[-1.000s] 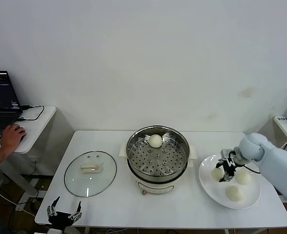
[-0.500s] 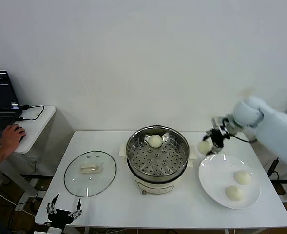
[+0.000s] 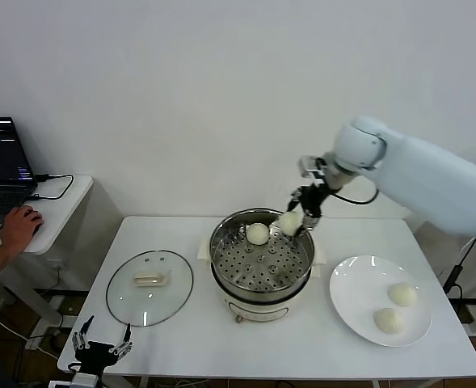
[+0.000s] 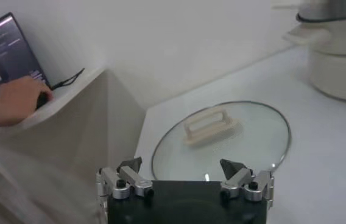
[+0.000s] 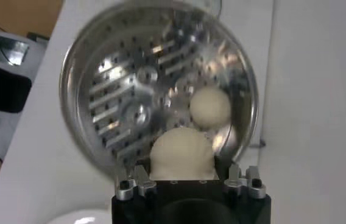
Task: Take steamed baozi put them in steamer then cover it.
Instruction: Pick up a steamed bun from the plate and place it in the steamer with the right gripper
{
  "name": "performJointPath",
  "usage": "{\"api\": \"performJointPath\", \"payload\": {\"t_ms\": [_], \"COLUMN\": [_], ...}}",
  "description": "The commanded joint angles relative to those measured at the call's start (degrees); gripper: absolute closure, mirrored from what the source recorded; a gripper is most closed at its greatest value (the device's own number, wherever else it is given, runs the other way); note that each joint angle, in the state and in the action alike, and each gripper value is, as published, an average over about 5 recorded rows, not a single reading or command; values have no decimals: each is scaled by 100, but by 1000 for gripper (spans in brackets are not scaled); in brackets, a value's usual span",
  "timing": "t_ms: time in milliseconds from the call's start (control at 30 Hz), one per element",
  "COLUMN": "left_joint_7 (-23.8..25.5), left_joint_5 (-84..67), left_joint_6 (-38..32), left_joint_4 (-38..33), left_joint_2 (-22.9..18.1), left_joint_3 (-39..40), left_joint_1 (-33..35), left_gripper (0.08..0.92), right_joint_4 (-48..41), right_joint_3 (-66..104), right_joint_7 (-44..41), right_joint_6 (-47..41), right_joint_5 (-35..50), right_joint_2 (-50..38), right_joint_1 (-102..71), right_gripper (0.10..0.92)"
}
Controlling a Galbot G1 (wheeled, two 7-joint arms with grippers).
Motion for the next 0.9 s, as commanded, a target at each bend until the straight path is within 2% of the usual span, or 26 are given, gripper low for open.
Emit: {"api": "performJointPath", "payload": {"t_ms": [33,367,900], "left_joint_7": [1,-22,5], "left_joint_5": [-18,-67,-92], "left_joint_6": [3,16,2], "left_joint_4": [-18,76,185], "left_joint_2": [-26,-17,27], "left_joint_3": [-7,-2,15], "left_joint_1": [3,-75,-142], "left_gripper": [177,177,177], "right_joint_4": [-436,-914,-1456], "right_joint_3": [-305,-392,-425], "right_joint_7": [11,111,336], "right_joint_6": [-113,-100,-134], "right_joint_5": [281,65,-287], "right_joint_2": [968,1585,1988], "right_joint_1": [122,-394,-811], "right_gripper": [381,380,381]}}
